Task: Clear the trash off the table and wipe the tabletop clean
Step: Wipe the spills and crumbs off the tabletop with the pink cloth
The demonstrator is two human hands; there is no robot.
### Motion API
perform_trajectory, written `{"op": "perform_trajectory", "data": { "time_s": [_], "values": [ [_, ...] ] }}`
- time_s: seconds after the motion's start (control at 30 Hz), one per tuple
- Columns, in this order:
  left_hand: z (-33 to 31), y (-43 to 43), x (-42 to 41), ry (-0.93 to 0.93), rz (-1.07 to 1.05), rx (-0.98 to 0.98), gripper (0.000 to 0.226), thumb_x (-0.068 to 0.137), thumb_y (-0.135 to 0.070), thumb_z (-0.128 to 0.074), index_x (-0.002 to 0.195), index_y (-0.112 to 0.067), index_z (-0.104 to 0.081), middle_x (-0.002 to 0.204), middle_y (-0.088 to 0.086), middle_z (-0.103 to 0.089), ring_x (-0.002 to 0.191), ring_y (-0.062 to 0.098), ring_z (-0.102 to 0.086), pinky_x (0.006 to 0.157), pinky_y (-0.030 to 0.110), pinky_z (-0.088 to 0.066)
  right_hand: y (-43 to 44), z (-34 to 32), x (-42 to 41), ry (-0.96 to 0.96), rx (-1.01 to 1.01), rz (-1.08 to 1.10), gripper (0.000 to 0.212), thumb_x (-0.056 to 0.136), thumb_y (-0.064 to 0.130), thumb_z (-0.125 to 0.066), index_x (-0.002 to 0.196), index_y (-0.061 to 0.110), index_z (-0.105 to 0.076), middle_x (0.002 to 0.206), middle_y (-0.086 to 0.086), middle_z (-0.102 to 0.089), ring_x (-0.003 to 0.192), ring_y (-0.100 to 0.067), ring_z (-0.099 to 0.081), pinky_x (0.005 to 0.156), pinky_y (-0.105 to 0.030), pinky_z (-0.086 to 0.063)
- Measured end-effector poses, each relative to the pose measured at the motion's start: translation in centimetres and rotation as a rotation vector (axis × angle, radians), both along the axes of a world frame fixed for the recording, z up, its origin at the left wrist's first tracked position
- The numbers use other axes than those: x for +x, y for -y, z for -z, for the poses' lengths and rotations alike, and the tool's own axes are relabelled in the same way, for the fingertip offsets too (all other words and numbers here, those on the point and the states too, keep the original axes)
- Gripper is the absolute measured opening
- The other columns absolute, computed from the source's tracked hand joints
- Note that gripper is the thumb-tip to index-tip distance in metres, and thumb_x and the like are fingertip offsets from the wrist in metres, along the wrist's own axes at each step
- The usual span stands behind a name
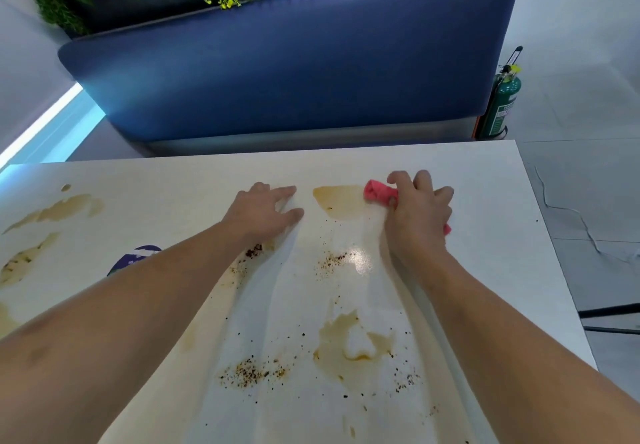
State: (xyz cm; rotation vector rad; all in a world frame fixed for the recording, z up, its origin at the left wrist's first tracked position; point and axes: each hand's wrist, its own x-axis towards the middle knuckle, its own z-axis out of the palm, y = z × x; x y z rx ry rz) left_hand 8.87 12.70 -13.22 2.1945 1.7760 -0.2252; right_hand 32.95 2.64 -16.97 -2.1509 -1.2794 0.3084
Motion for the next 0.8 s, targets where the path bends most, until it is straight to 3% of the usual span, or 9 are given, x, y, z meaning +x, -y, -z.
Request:
{"op": "perform_trajectory", "data": {
  "time_s": [0.13,0.3,0.43,0.67,0.8],
  "values": [
    [0.0,-0.8,0.0,-0.067,0.059,0.006,0.062,0.096,-0.072,-0.037,0.154,-0.051,-0.033,0.159,0.008,-0.036,0.143,0.032,-0.039,0.115,0.045,-0.034,-2.9,-0.1,-1.3,-0.006,-0.054,0.075,0.031,0.093,-0.004,-0.049,0.103,0.025,-0.045,0.116,0.001,-0.040,0.098,-0.024,-0.031,0.083,-0.038,-0.033],
    [0.4,-1.5,0.3,-0.060,0.039,0.064,0.059,0.094,-0.075,-0.036,0.149,-0.052,-0.040,0.149,0.006,-0.046,0.129,0.034,-0.050,0.107,0.045,-0.042,-4.4,-0.7,-2.7,0.071,-0.068,-0.091,0.038,0.082,-0.010,-0.041,0.097,0.024,-0.041,0.112,0.003,-0.037,0.099,-0.025,-0.031,0.083,-0.042,-0.037],
    [1.0,-1.3,0.1,-0.050,0.036,0.092,0.057,0.095,-0.074,-0.033,0.148,-0.053,-0.041,0.148,0.004,-0.047,0.129,0.032,-0.050,0.108,0.045,-0.041,-2.4,0.4,-1.9,0.090,-0.042,-0.202,0.025,0.100,0.003,-0.042,0.100,0.026,-0.049,0.107,0.008,-0.037,0.097,-0.021,-0.031,0.086,-0.043,-0.040],
    [1.1,-1.1,0.2,-0.025,0.012,0.088,0.054,0.097,-0.071,-0.032,0.148,-0.054,-0.041,0.149,0.000,-0.045,0.131,0.033,-0.047,0.106,0.048,-0.045,-5.9,-0.7,-2.1,0.015,-0.036,-0.037,0.012,0.103,0.012,-0.050,0.098,0.020,-0.058,0.109,0.005,-0.046,0.104,-0.023,-0.039,0.089,-0.042,-0.043],
    [0.8,-1.2,0.1,-0.036,0.014,0.085,0.049,0.101,-0.060,-0.032,0.149,-0.054,-0.040,0.148,0.001,-0.046,0.131,0.030,-0.047,0.106,0.046,-0.045,-5.4,-0.7,-6.2,-0.013,0.004,-0.240,0.019,0.104,0.015,-0.046,0.096,0.024,-0.061,0.103,0.010,-0.043,0.099,-0.022,-0.036,0.083,-0.039,-0.039]
  ]
}}
